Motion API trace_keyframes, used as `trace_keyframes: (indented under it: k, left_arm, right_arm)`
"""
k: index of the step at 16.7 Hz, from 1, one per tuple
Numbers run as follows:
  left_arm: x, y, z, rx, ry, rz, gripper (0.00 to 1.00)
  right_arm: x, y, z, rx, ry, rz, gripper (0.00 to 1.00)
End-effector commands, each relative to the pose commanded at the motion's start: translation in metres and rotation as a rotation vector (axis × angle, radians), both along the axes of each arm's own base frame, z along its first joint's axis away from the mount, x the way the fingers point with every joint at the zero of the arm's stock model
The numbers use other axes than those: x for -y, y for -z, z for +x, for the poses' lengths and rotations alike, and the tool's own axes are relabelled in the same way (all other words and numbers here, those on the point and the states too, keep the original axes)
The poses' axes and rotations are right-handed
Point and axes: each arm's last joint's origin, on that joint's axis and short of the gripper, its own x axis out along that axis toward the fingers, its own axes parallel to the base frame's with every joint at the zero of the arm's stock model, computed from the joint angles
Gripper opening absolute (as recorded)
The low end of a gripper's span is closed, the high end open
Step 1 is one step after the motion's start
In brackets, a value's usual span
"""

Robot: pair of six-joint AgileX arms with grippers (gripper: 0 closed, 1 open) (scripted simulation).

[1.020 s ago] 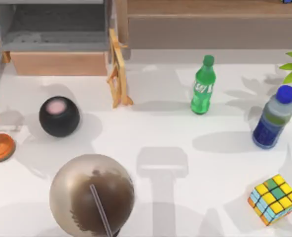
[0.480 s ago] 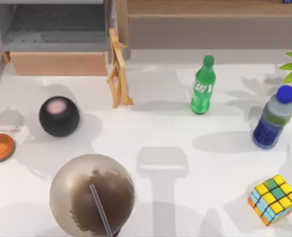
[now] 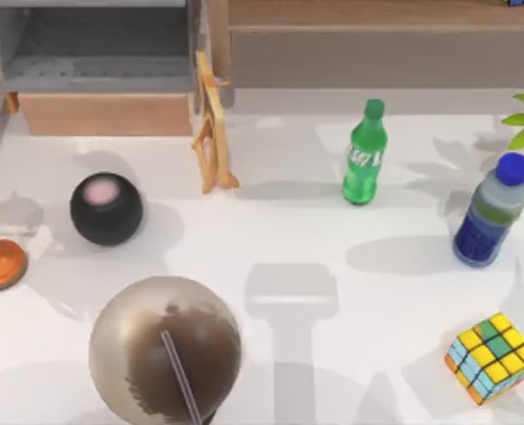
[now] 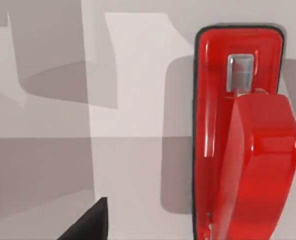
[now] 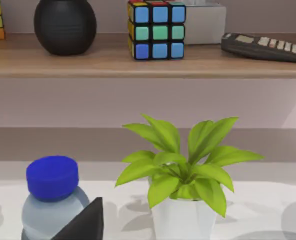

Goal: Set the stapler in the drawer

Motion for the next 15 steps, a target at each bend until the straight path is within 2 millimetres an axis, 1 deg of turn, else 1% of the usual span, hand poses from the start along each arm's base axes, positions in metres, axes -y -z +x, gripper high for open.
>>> trace_keyframes:
  k: [2,4,6,8,10,12,13,15]
  left_arm:
    - [-0.002,-0.017,-0.002,0.064,0.033,0.016,1.00]
    - [-0.007,-0.043,-0.007,0.177,0.090,0.055,1.00]
    - [-0.018,-0.072,-0.015,0.318,0.159,0.124,1.00]
    - [-0.033,-0.100,-0.026,0.473,0.238,0.232,1.00]
    - [-0.052,-0.124,-0.041,0.623,0.321,0.384,1.00]
    - [-0.074,-0.143,-0.060,0.748,0.403,0.574,1.00]
    - [-0.085,-0.149,-0.071,0.795,0.443,0.680,1.00]
    - [-0.107,-0.153,-0.095,0.859,0.521,0.901,1.00]
  right_arm:
    - [0.000,0.000,0.000,0.000,0.000,0.000,1.00]
    - [0.000,0.000,0.000,0.000,0.000,0.000,1.00]
    - [0.000,0.000,0.000,0.000,0.000,0.000,1.00]
    - [0.000,0.000,0.000,0.000,0.000,0.000,1.00]
    - [0.000,0.000,0.000,0.000,0.000,0.000,1.00]
    - [0.000,0.000,0.000,0.000,0.000,0.000,1.00]
    - [0.000,0.000,0.000,0.000,0.000,0.000,1.00]
    - [0.000,0.000,0.000,0.000,0.000,0.000,1.00]
